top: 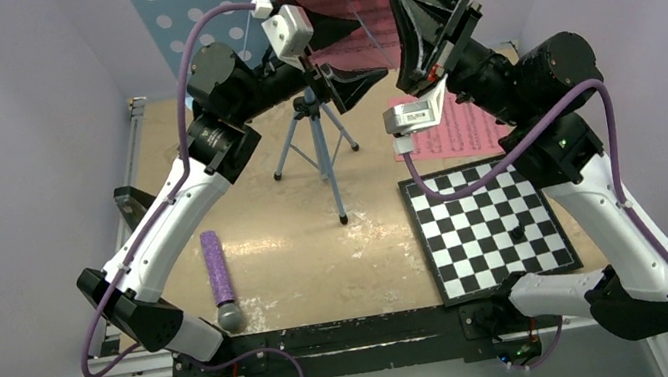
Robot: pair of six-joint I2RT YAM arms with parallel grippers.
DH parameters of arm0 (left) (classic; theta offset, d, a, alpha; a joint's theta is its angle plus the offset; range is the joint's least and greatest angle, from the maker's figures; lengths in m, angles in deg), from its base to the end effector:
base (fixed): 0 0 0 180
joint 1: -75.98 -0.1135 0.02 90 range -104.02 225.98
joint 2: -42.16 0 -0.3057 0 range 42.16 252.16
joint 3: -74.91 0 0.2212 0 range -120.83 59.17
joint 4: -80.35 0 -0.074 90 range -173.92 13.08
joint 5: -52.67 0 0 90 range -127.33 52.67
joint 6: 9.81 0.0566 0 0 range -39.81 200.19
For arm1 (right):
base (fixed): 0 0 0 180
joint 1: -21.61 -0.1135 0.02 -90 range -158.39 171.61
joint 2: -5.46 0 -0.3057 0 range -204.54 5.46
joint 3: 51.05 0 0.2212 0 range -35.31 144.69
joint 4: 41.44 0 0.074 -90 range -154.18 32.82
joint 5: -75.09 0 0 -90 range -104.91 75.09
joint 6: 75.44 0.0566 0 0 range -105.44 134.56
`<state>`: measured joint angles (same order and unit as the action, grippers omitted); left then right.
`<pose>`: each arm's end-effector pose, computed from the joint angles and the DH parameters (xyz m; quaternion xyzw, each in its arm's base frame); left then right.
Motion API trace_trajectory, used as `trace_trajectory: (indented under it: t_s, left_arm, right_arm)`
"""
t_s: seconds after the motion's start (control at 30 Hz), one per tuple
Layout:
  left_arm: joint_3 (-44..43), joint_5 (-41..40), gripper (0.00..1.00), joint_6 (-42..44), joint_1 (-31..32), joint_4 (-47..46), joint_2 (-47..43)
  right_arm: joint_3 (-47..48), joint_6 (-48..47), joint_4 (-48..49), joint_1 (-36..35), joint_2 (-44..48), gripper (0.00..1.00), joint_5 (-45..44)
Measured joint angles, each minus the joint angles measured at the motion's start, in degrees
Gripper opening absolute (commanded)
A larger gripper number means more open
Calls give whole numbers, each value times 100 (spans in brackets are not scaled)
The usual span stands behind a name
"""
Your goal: Pack up the instrument practice props
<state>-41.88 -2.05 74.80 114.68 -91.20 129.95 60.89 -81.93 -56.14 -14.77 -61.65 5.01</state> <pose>0.2248 -0.2220 0.5684 0.3942 0.4487 -0.4540 0.6612 0.1238 0.1152 0.6149 -0.5104 0.0591 -0.3528 0.7820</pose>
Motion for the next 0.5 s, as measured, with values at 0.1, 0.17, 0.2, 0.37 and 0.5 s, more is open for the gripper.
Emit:
trace_trajectory:
  t_s: [0.1, 0.17, 0.2, 0.37, 0.5]
  left_arm:
    - [0, -2, 91, -2, 0, 0, 13]
    - [0, -2, 91, -2, 2, 0, 17]
    - [0, -2, 91, -2, 2, 0, 17]
    - [0, -4, 91, -2, 2, -2, 17]
    - [0, -9, 91, -2, 2, -7, 17]
  right_arm:
    - [0, -4, 37, 0, 2, 40, -50]
    - [-2, -4, 37, 0, 2, 39, -96]
    - [-2, -4, 35, 0, 2, 37, -101]
    - [-2, 9, 15, 0, 11, 24, -164]
    - [-2, 35, -44, 0, 13, 17, -262]
